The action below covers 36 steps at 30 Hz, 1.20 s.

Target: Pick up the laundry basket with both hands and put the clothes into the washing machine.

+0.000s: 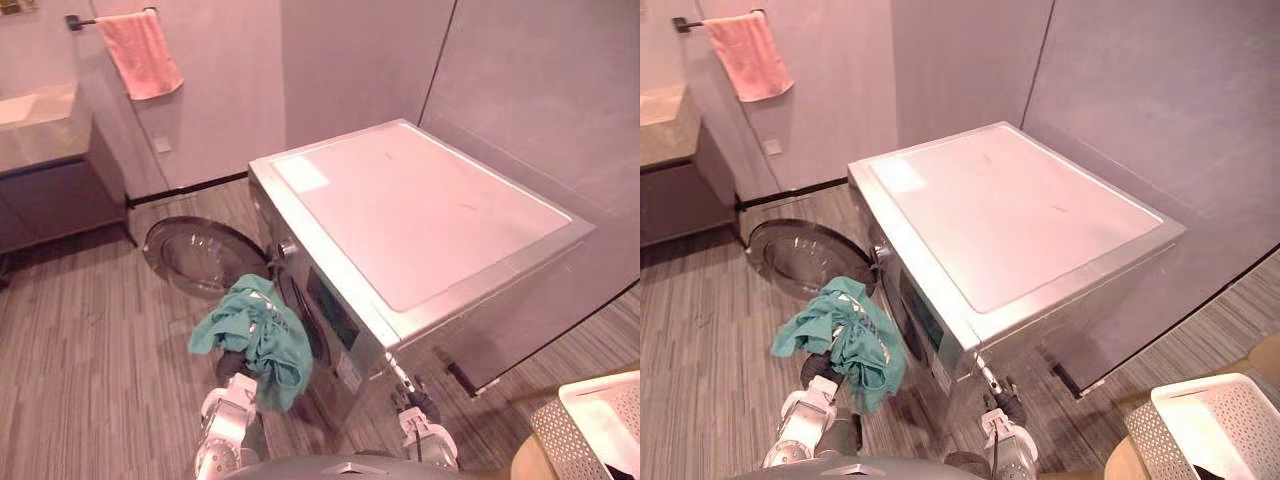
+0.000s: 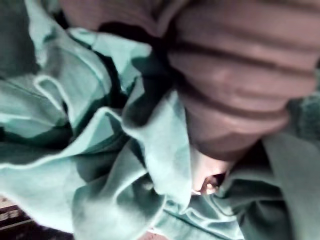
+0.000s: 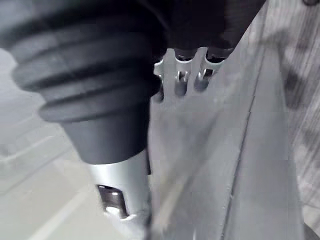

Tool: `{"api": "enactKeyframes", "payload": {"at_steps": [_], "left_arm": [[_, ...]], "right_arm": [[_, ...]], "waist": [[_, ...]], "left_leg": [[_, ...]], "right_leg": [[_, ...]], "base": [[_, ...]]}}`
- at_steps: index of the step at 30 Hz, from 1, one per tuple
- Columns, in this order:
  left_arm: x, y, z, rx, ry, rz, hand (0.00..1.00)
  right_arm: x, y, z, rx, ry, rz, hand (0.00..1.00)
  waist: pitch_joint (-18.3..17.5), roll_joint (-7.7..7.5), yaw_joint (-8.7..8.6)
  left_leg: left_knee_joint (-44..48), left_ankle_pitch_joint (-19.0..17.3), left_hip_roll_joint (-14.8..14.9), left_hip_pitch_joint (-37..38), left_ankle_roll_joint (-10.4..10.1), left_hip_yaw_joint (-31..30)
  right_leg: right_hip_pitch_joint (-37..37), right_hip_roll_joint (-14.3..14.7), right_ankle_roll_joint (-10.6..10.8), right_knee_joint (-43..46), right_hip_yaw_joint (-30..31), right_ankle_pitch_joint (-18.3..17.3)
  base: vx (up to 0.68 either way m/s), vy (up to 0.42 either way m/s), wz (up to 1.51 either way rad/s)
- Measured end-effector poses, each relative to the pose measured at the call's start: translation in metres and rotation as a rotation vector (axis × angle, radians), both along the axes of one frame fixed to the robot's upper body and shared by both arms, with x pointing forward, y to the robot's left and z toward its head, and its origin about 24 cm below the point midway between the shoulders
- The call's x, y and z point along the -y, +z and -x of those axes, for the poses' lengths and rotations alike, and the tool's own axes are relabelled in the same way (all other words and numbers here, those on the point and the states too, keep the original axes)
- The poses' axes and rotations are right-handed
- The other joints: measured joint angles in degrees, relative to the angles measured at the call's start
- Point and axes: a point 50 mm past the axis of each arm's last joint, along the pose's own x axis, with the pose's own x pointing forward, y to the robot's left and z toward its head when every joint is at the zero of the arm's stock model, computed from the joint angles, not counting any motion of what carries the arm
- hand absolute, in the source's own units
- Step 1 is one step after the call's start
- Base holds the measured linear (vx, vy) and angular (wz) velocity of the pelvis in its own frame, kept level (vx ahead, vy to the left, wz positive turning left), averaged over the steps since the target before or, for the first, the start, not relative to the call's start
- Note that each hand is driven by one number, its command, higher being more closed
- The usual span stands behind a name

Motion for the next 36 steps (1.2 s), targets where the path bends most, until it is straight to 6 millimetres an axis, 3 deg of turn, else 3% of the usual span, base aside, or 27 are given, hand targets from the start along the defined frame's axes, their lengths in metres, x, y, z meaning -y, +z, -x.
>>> {"api": "enactKeyframes", "payload": {"at_steps": [1,2,3,4,5,6,7,8,9,10,11,12,13,14,16,17,19,20,22,23,25,29,30,31,32,33,36], "left_arm": [[-0.003,-0.001,0.004,-0.008,0.016,-0.001,1.00],[-0.004,0.000,0.004,-0.007,0.021,-0.003,1.00],[-0.005,0.000,0.005,-0.006,0.027,-0.002,1.00],[-0.003,0.000,0.006,-0.012,0.013,0.002,1.00],[-0.001,0.000,0.006,-0.013,0.001,0.006,1.00],[-0.001,0.002,0.003,0.000,-0.006,0.002,1.00],[-0.002,0.004,0.000,0.010,-0.006,-0.010,1.00],[-0.001,0.007,-0.005,0.029,-0.023,-0.025,1.00],[0.001,0.009,-0.009,0.046,-0.044,-0.041,1.00],[0.002,0.011,-0.012,0.055,-0.048,-0.043,1.00],[0.002,0.014,-0.017,0.076,-0.054,-0.052,1.00],[0.001,0.018,-0.019,0.094,-0.047,-0.057,1.00],[-0.005,0.021,-0.018,0.107,-0.023,-0.065,1.00],[-0.008,0.022,-0.019,0.112,-0.009,-0.069,1.00],[-0.021,0.023,-0.014,0.113,0.048,-0.086,1.00],[-0.024,0.022,-0.011,0.105,0.062,-0.087,1.00],[-0.023,0.016,-0.005,0.074,0.070,-0.071,1.00],[-0.022,0.014,-0.003,0.065,0.069,-0.058,1.00],[-0.024,0.010,-0.002,0.051,0.084,-0.041,1.00],[-0.023,0.003,-0.001,0.022,0.079,-0.029,1.00],[-0.028,0.000,0.003,0.002,0.103,-0.022,1.00],[-0.023,-0.006,0.004,-0.023,0.080,-0.016,1.00],[-0.020,-0.006,0.004,-0.022,0.057,-0.019,1.00],[-0.018,-0.007,0.004,-0.020,0.038,-0.022,1.00],[-0.017,-0.007,0.004,-0.020,0.029,-0.020,1.00],[-0.011,-0.007,0.004,-0.022,-0.002,-0.013,1.00],[-0.002,-0.006,0.003,-0.014,-0.048,0.002,1.00]], "right_arm": [[0.001,0.001,-0.001,0.008,0.004,0.006,0.00],[0.001,0.001,-0.001,0.008,0.006,0.008,0.00],[0.004,0.000,0.002,0.002,-0.004,0.013,0.00],[0.012,0.000,0.007,-0.005,-0.030,0.033,0.00],[0.018,0.001,0.011,-0.007,-0.050,0.045,0.00],[0.022,-0.001,0.022,-0.028,-0.095,0.044,0.00],[0.021,-0.003,0.028,-0.044,-0.112,0.037,0.00],[0.022,-0.006,0.039,-0.069,-0.148,0.027,0.00],[0.021,-0.007,0.045,-0.083,-0.165,0.019,0.00],[0.021,-0.008,0.045,-0.085,-0.164,0.017,0.00],[0.020,-0.007,0.041,-0.076,-0.152,0.010,0.00],[0.019,-0.005,0.031,-0.052,-0.131,0.011,0.00],[0.018,-0.003,0.017,-0.028,-0.103,0.025,0.00],[0.017,-0.003,0.012,-0.025,-0.088,0.036,0.00],[0.007,-0.005,-0.001,-0.016,-0.012,0.025,0.00],[0.001,-0.008,-0.004,-0.020,0.031,0.018,0.00],[-0.012,-0.017,-0.004,-0.060,0.094,-0.014,0.00],[-0.016,-0.021,-0.001,-0.082,0.124,-0.017,0.00],[-0.022,-0.027,-0.003,-0.130,0.243,0.009,0.00],[-0.021,-0.030,-0.002,-0.153,0.282,0.022,0.00],[-0.020,-0.030,-0.004,-0.161,0.289,0.024,0.00],[-0.001,-0.025,-0.014,-0.138,0.291,0.085,0.00],[0.006,-0.024,-0.014,-0.140,0.296,0.109,0.00],[0.009,-0.023,-0.015,-0.146,0.319,0.139,0.00],[0.011,-0.023,-0.014,-0.148,0.321,0.149,0.00],[0.019,-0.023,-0.011,-0.158,0.313,0.170,0.00],[0.029,-0.025,0.002,-0.187,0.282,0.176,0.00]], "waist": [[-0.2,-0.08,0.46],[-0.3,-0.19,0.38],[-1.2,-0.33,0.17],[-2.4,-0.18,-0.23],[-3.0,0.21,-0.66],[-4.0,-2.09,-2.09],[-4.2,-3.95,-2.23],[-5.0,-6.18,-2.29],[-5.3,-6.62,-2.48],[-5.3,-6.45,-2.49],[-5.1,-5.47,-1.16],[-4.6,-4.37,-0.26],[-4.3,-2.40,-0.26],[-4.4,-2.65,-0.37],[-4.5,-3.40,0.30],[-4.7,-3.70,0.97],[-5.1,-4.03,1.85],[-5.6,-3.43,2.15],[-6.8,-1.86,3.28],[-6.5,-0.79,3.06],[-5.9,-0.31,3.76],[-2.5,1.18,3.08],[-1.2,1.62,2.91],[-0.2,1.49,2.46],[0.4,0.69,2.09],[0.7,1.20,1.09],[1.1,1.61,-1.02]], "left_leg": [[-8.4,1.1,0.2,2.0,-0.6,-6.9],[-10.7,1.6,0.2,2.6,-1.3,-9.9],[-12.8,3.4,0.3,3.7,-4.7,-12.7],[-15.2,6.3,0.4,5.3,-9.1,-10.4],[-16.4,8.1,0.3,5.9,-9.4,-8.1],[-15.2,3.4,-1.8,6.4,-12.0,-4.9],[-13.9,3.0,-4.1,6.4,-11.4,-3.5],[-11.9,2.0,-6.7,5.7,-10.0,-1.6],[-11.3,1.1,-7.9,6.3,-8.3,0.3],[-11.2,0.7,-8.1,6.8,-7.6,1.7],[-12.1,-0.3,-7.9,9.2,-5.7,7.1],[-14.0,-0.9,-7.9,12.7,-3.7,12.9],[-16.4,-0.9,-7.6,14.7,-1.7,18.3],[-17.1,-0.9,-7.7,16.0,-1.1,20.5],[-18.2,-1.2,-8.0,18.7,0.1,27.4],[-18.4,-1.3,-8.1,19.3,0.2,30.0],[-19.1,-0.4,-8.5,19.2,1.3,31.6],[-20.6,0.6,-8.9,18.7,2.0,30.8],[-25.4,3.7,-8.8,16.1,1.2,32.0],[-26.2,6.0,-8.3,14.7,1.7,31.7],[-26.2,9.0,-8.4,13.4,2.1,28.6],[-21.4,10.5,-8.7,9.7,1.1,22.5],[-20.0,11.1,-9.3,8.6,0.0,19.4],[-19.0,12.3,-10.4,7.6,-1.9,16.6],[-17.6,11.9,-10.6,6.9,-2.2,15.8],[-11.9,9.5,-8.6,5.6,-1.2,14.9],[-10.7,7.9,-4.5,7.6,-1.7,12.7]], "right_leg": [[-1.7,0.2,1.3,3.3,4.0,-2.7],[-2.7,0.3,2.2,5.2,5.9,-4.4],[-4.5,0.1,3.4,8.3,9.0,-6.9],[-5.0,-0.5,4.6,9.9,11.8,-8.5],[-4.7,-1.0,5.6,10.2,12.8,-9.2],[-4.0,-4.7,7.9,10.3,14.2,-10.7],[-4.0,-7.3,8.6,9.8,14.9,-10.7],[-3.9,-10.2,11.1,8.4,15.3,-8.4],[-4.4,-12.2,10.8,7.8,15.1,-4.6],[-5.2,-12.9,9.9,7.9,14.7,-2.6],[-7.5,-15.1,5.9,8.6,11.2,2.2],[-8.6,-19.2,3.2,6.7,1.5,7.7],[-9.0,-22.2,3.6,8.9,-7.2,8.5],[-9.7,-22.6,4.0,13.0,-9.9,7.5],[-7.7,-21.2,4.3,24.7,-19.7,2.3],[-6.5,-20.5,4.2,24.3,-22.1,0.8],[-6.3,-18.9,4.5,16.6,-23.8,-0.3],[-6.2,-18.0,4.5,13.1,-23.9,-0.3],[-5.1,-13.7,3.3,-2.3,-22.5,-0.4],[-5.1,-11.6,2.9,-8.0,-22.0,3.5],[-4.0,-10.1,2.5,-15.1,-21.0,7.8],[-3.9,-10.2,2.1,-18.2,-20.8,11.1],[-4.1,-10.6,1.9,-18.4,-20.6,11.9],[-4.5,-11.8,1.3,-17.6,-20.8,12.5],[-5.2,-12.8,1.1,-17.0,-20.9,12.8],[-6.2,-13.8,1.7,-15.1,-20.6,13.3],[-6.8,-15.5,2.9,-13.7,-19.4,13.6]], "base": [[0.27,0.301,-1.58],[0.28,0.390,-1.55],[0.27,0.486,-1.36],[0.28,0.537,-1.25],[0.30,0.616,-0.76],[0.26,0.511,-0.28],[0.35,0.665,-0.23],[0.26,0.499,-0.36],[0.24,0.563,-0.48],[0.11,0.449,-1.07],[0.08,0.625,-1.79],[-0.04,0.628,-2.43],[-0.07,0.506,-2.00],[-0.11,0.299,-1.67],[-0.09,0.140,-1.55],[-0.08,0.075,-1.37],[-0.09,0.089,-1.15],[-0.11,0.067,-1.22],[-0.14,-0.002,-0.91],[-0.15,0.011,-0.42],[-0.13,-0.017,-0.40],[-0.13,0.012,-0.06],[-0.17,0.089,0.02],[-0.13,0.090,0.02],[-0.13,0.181,-0.02],[-0.09,0.182,-0.04],[-0.08,0.240,-0.09]]}}
